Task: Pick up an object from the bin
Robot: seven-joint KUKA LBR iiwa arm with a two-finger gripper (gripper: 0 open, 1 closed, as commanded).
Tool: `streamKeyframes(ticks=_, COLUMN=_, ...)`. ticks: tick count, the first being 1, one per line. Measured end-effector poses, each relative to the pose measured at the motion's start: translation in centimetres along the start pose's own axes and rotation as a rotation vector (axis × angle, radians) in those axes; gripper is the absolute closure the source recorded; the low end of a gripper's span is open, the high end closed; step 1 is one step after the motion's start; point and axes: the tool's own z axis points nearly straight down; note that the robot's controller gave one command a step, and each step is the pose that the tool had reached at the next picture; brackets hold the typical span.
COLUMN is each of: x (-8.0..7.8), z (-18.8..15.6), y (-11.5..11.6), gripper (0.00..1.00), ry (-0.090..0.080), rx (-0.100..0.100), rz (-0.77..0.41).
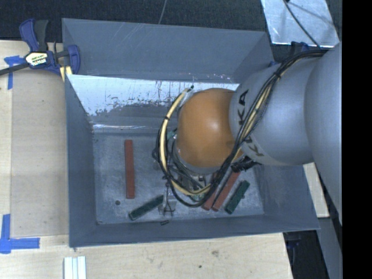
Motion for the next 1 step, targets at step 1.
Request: streamKeyframes(ticks=1, x=-0.04, z=-0.03, y=-0.03, gripper=0.00, ry=-0.001, rx=0.000, rz=0.001)
